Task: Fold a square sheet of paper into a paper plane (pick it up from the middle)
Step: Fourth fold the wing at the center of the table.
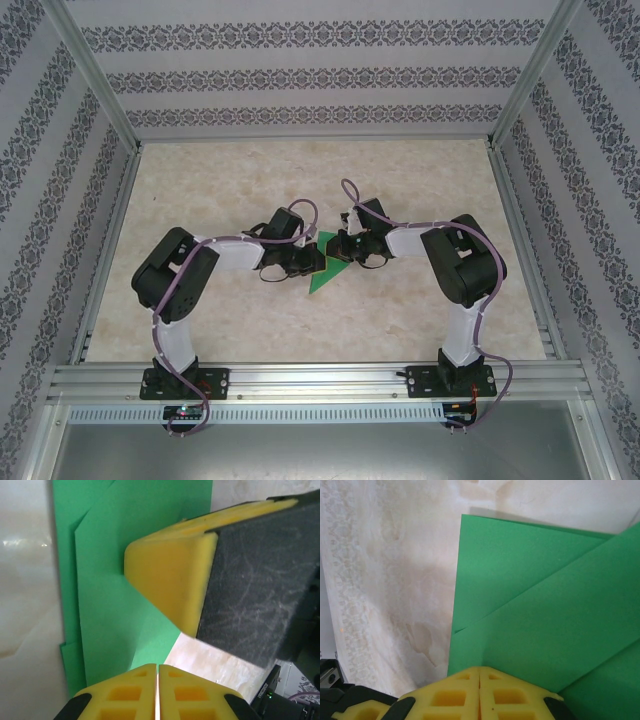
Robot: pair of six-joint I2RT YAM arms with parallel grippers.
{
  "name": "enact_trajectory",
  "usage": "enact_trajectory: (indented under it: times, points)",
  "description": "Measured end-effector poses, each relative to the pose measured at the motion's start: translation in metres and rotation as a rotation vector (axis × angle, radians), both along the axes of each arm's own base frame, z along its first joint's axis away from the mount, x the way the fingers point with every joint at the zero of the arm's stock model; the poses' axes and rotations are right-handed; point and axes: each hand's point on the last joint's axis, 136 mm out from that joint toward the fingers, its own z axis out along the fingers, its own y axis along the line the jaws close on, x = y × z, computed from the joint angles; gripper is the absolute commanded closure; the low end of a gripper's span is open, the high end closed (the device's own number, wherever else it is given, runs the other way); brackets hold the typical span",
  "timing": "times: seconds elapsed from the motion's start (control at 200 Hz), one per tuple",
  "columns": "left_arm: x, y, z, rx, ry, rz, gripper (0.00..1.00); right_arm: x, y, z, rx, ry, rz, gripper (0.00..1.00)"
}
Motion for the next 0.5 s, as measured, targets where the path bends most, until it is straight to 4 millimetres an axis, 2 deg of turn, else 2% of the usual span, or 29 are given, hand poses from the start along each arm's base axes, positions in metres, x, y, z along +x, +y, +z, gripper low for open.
enact_trajectory:
  times: [0.23, 0.5]
  points:
    - [0.000, 0.000, -0.015, 0.027, 0.019, -0.017, 0.88, 0.000, 0.000, 0.001, 0.014, -0.006, 0.002, 0.91]
    - [-0.002, 0.002, -0.017, 0.040, -0.005, -0.049, 0.92, 0.001, 0.000, 0.003, 0.018, -0.002, -0.003, 0.90]
